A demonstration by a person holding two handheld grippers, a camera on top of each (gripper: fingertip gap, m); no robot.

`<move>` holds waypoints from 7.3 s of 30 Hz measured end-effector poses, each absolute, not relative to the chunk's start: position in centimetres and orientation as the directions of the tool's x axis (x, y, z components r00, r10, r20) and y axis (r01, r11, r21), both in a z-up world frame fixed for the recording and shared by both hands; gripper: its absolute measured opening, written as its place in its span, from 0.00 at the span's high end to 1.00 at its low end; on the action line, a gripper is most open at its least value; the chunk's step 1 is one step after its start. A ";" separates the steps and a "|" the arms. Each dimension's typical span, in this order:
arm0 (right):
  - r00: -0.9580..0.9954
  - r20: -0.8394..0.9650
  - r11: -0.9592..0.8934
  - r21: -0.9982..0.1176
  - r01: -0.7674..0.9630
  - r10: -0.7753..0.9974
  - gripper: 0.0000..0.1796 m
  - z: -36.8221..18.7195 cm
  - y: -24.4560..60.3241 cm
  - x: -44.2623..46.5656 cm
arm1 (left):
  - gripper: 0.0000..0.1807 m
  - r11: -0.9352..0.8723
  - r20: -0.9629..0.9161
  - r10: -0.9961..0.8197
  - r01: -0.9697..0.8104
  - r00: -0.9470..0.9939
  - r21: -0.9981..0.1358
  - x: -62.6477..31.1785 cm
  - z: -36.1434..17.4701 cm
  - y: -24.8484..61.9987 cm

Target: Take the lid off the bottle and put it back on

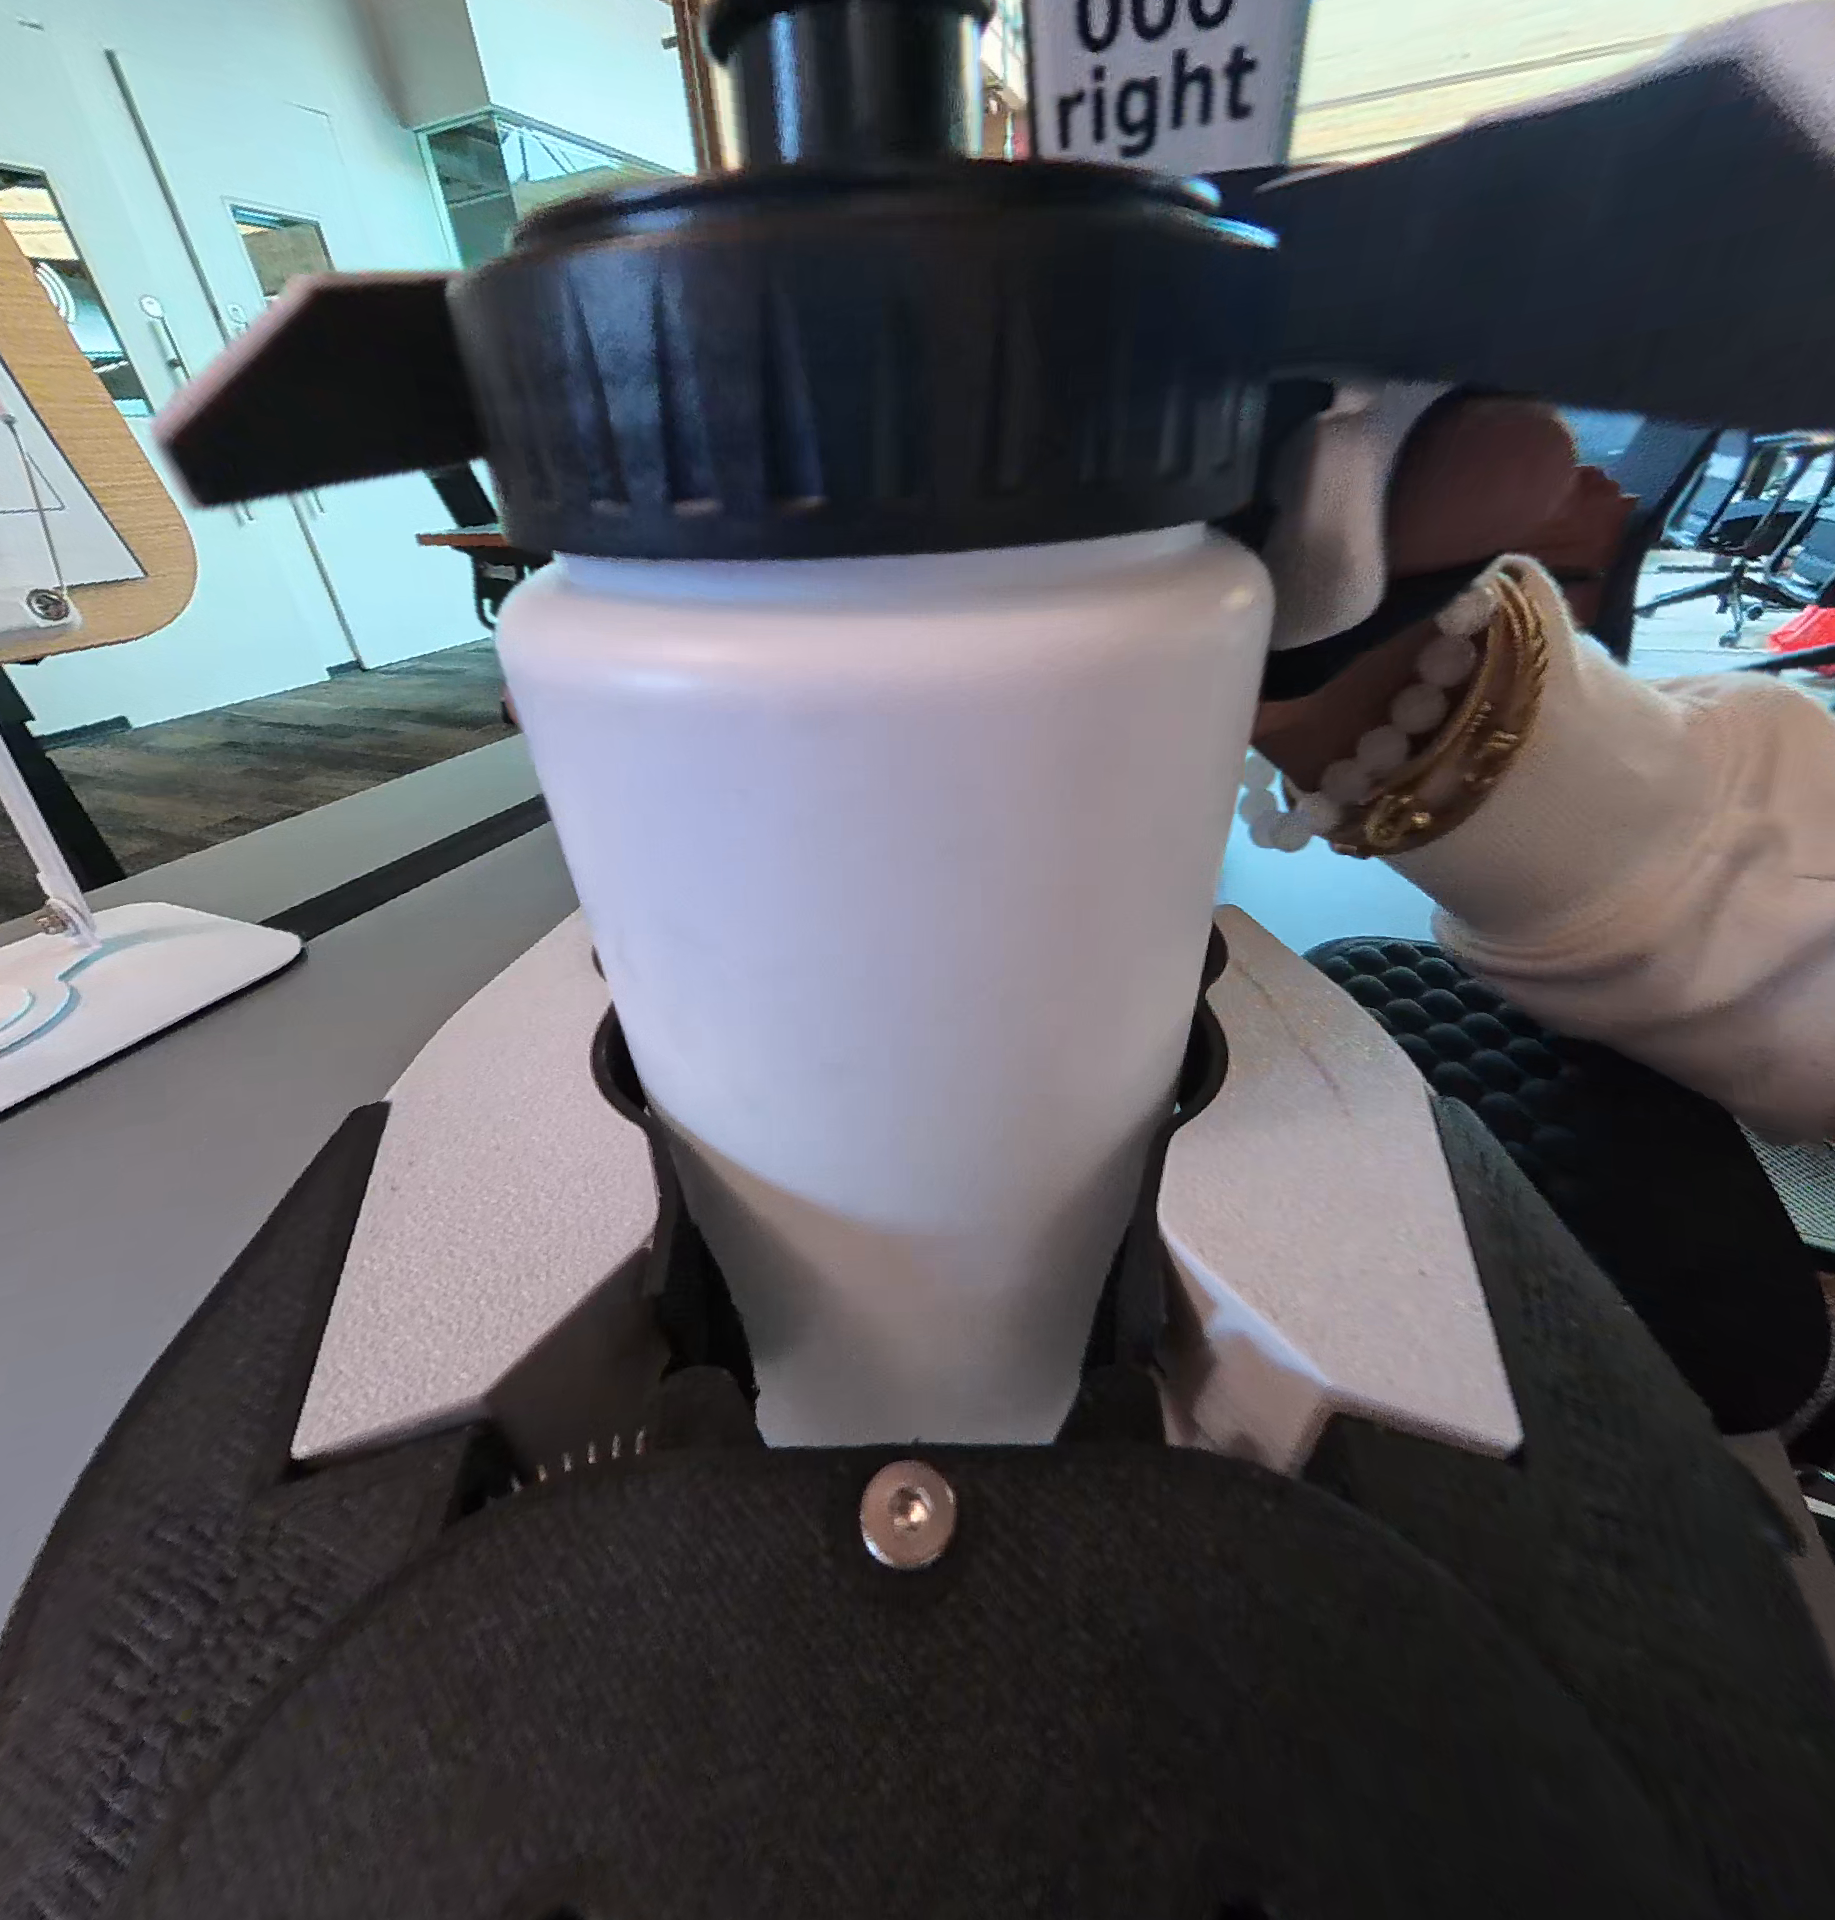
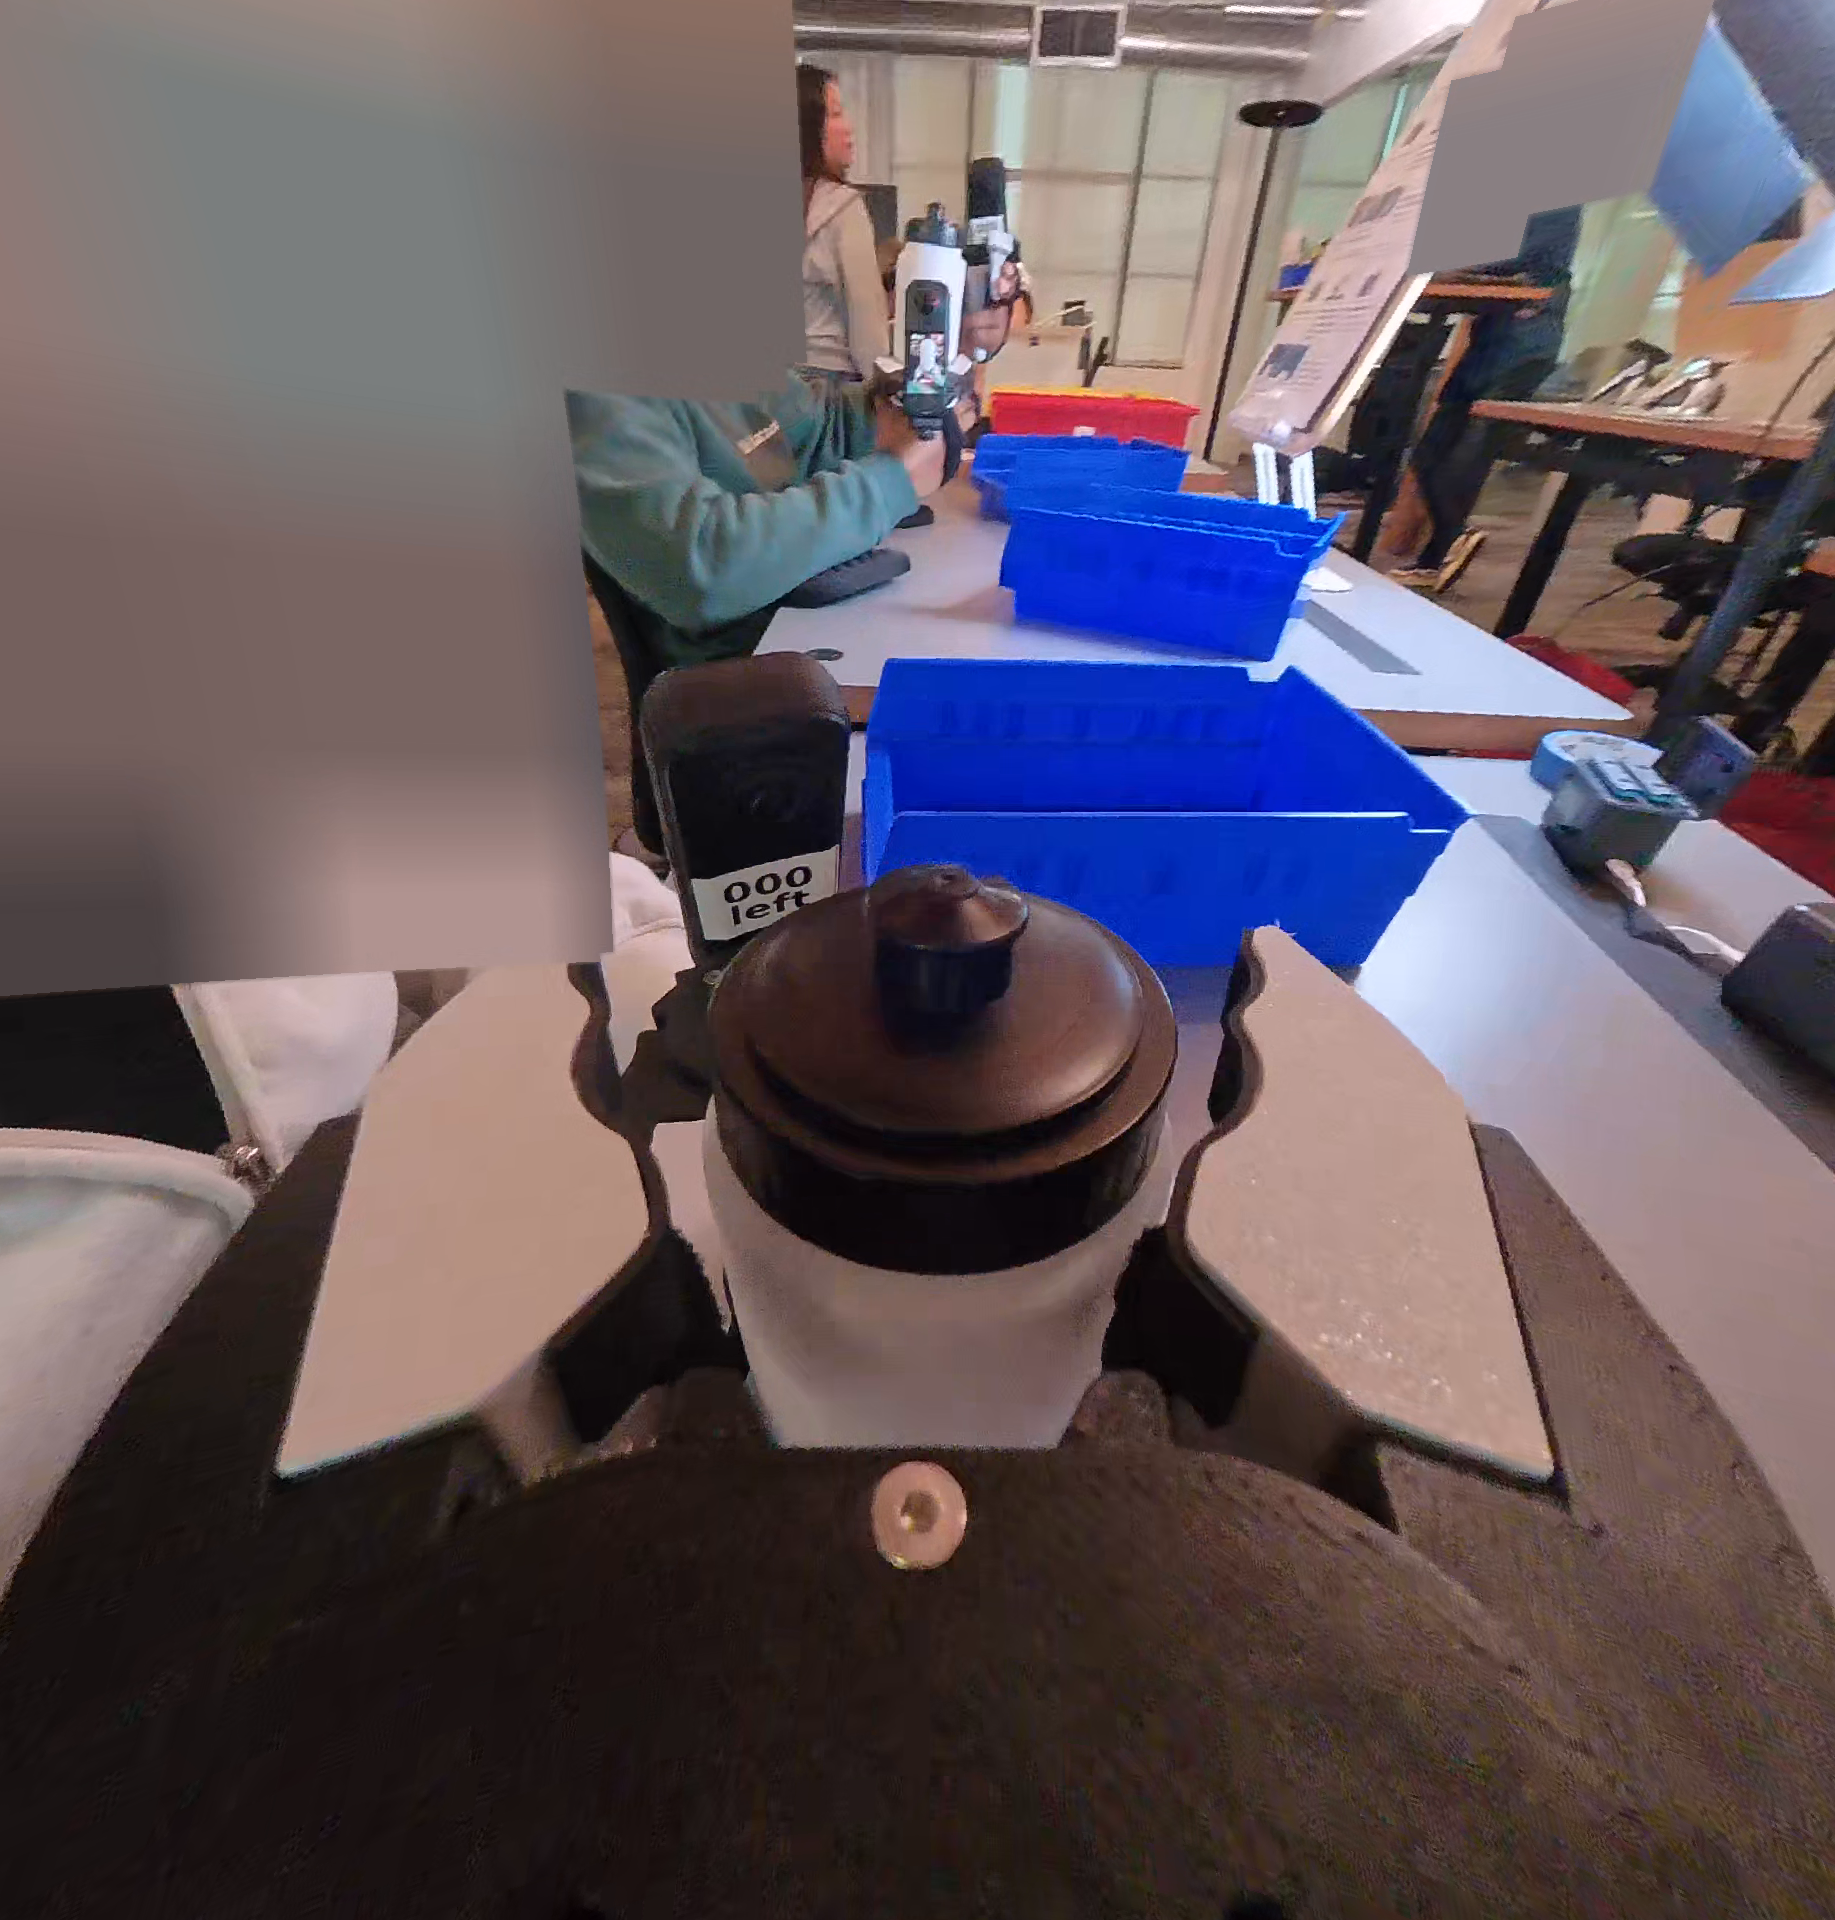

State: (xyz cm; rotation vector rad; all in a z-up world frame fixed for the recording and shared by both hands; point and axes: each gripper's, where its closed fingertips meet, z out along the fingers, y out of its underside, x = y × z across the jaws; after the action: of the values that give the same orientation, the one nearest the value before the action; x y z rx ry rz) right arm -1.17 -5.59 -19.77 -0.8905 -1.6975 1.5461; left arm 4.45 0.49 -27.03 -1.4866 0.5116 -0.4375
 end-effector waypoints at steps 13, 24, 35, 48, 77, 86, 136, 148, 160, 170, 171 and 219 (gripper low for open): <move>0.169 0.065 0.049 -0.994 0.100 0.984 0.56 -20.6 -2.5 -0.7 | 0.44 0.019 -0.056 -0.517 -0.054 0.854 -0.998 4.1 -27.2 0.8; 0.020 0.088 0.089 -0.996 -0.020 0.996 0.58 -18.9 -3.2 3.5 | 0.44 0.020 -0.054 -0.531 -0.051 0.846 -0.998 4.2 -27.1 0.7; -0.626 -0.051 0.032 -0.992 0.120 0.778 0.51 -20.1 -5.8 -1.0 | 0.44 0.035 -0.053 -0.562 -0.040 0.825 -0.999 4.7 -27.1 0.5; -0.133 0.116 0.128 -0.988 0.085 0.984 0.45 -20.4 -4.3 -1.4 | 0.44 0.036 -0.050 -0.577 -0.036 0.815 -0.999 5.0 -27.0 0.1; -0.320 0.067 0.120 -0.981 0.149 0.945 0.57 -20.5 -5.0 -1.0 | 0.45 -0.028 -0.047 -0.597 -0.078 0.801 -0.997 4.6 -27.5 -0.5; -0.050 0.052 0.055 -0.997 0.046 0.997 0.57 -20.1 -2.8 -0.4 | 0.51 -0.007 -0.065 -0.536 -0.081 0.842 -0.997 4.1 -27.5 -0.2; 0.001 0.099 0.099 -0.989 -0.107 0.995 0.34 -21.5 -3.5 1.5 | 0.44 0.063 0.349 -0.595 0.476 0.724 -0.877 -0.2 -22.0 -0.8; 0.047 0.592 0.521 -0.742 0.423 0.805 0.48 -26.5 -4.1 -2.0 | 0.43 0.283 0.246 -0.675 0.551 0.696 -0.785 -0.7 -18.9 -3.4; 0.489 0.571 0.368 -0.813 0.451 0.660 0.51 -19.0 6.4 8.4 | 0.37 0.402 0.104 -0.552 0.373 0.828 -0.836 -0.8 -17.9 -3.7; 0.804 0.017 -0.450 -0.822 0.351 0.595 0.51 -29.3 21.9 20.5 | 0.41 0.392 0.093 -0.430 0.278 0.898 -0.877 -2.1 -19.0 -2.3; 0.804 -0.016 -0.505 -0.786 0.358 0.595 0.51 -30.8 22.2 20.6 | 0.41 0.384 0.091 -0.422 0.269 0.902 -0.883 -2.1 -19.3 -2.1; 0.630 0.437 -0.065 -0.787 0.613 0.642 0.77 -33.7 14.6 16.2 | 0.82 -0.353 -0.221 0.078 -0.180 0.972 -0.918 -12.6 -31.9 -2.1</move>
State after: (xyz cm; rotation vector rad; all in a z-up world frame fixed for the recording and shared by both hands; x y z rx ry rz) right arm 16.16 14.64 -33.71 -1.7409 -1.0255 0.0325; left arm -12.62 -2.13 -31.91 -1.9132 0.0737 0.2674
